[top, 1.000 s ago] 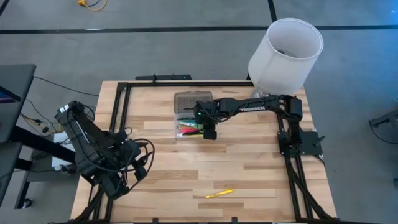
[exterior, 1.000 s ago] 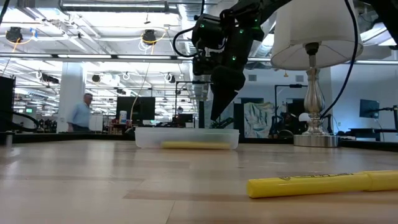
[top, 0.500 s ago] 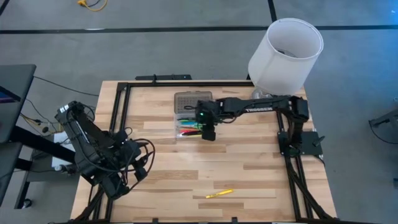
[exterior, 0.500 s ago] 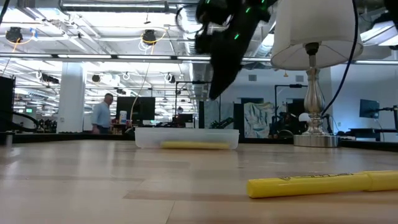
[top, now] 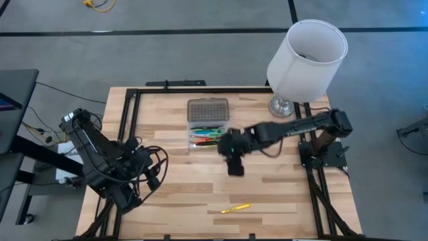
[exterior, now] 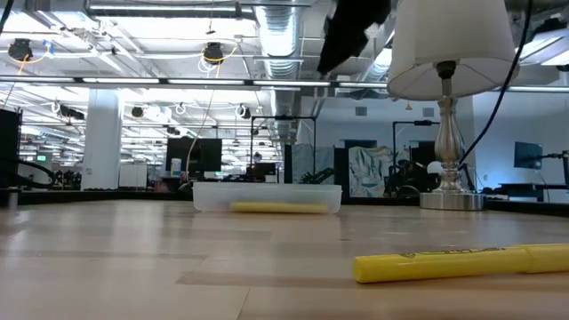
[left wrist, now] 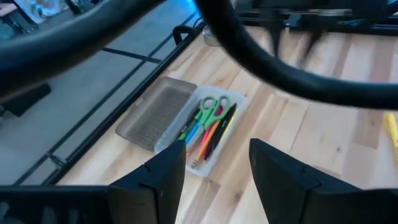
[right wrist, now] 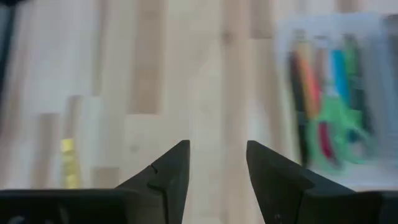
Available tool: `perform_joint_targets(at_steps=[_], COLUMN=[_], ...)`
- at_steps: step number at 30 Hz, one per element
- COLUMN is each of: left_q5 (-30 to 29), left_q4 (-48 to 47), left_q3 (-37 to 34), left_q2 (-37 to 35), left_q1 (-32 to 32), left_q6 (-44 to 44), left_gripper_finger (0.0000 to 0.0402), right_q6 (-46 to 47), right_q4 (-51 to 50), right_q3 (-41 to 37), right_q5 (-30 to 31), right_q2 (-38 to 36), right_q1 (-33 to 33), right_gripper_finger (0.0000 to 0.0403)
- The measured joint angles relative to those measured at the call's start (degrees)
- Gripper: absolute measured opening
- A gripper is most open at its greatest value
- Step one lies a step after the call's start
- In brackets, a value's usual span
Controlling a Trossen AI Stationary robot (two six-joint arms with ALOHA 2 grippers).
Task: Pick & place school supplies into a supply box
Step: Put the yellow marker pen into the supply box
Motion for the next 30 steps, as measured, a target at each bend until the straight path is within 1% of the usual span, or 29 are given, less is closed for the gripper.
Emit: perform_joint_targets(at_steps=[6, 10, 13, 15, 17, 20, 21, 24, 30], left_q5=[0.0, 0.0, -0.1, -0.2, 0.0, 0.2, 0.3, 0.9, 3.1], left_q4=[0.0, 1.7, 4.6, 6.7, 8.1, 10.4, 10.7, 11.2, 11.3], left_q3=[0.0, 0.0, 0.0, 0.0, 0.0, 0.0, 0.0, 0.0, 0.0], left_q2=[0.0, 0.0, 0.0, 0.4, 0.4, 0.3, 0.4, 0.4, 0.3], left_q1=[1.5, 2.2, 2.8, 3.4, 4.0, 5.1, 5.5, 6.1, 7.0], left_q6=[2.3, 4.9, 8.2, 11.2, 13.9, 17.2, 18.1, 19.7, 21.7], left_gripper_finger=[0.0174, 0.0174, 0.0174, 0.0174, 0.0174, 0.0174, 0.0174, 0.0174, 0.0174], right_q6=[4.6, 9.9, 14.2, 16.5, 17.2, 17.1, 17.0, 17.3, 20.4], right_q4=[0.4, 0.3, -0.6, 2.0, 2.2, 6.1, 5.7, 8.2, 8.0], right_q3=[0.1, 0.0, -0.3, 0.0, -0.2, 0.0, -0.1, 0.0, -0.2], right_q5=[0.4, 3.6, 4.7, 4.8, 4.9, 4.8, 4.8, 4.5, 2.8], right_q2=[1.1, 2.3, 3.3, 4.5, 5.5, 8.3, 9.1, 12.5, 17.6], right_q1=[9.1, 13.6, 15.9, 17.3, 19.1, 21.3, 22.0, 23.2, 24.3], right_gripper_finger=[0.0152, 0.0148, 0.0143, 0.0140, 0.0138, 0.0136, 0.0136, 0.0137, 0.0133])
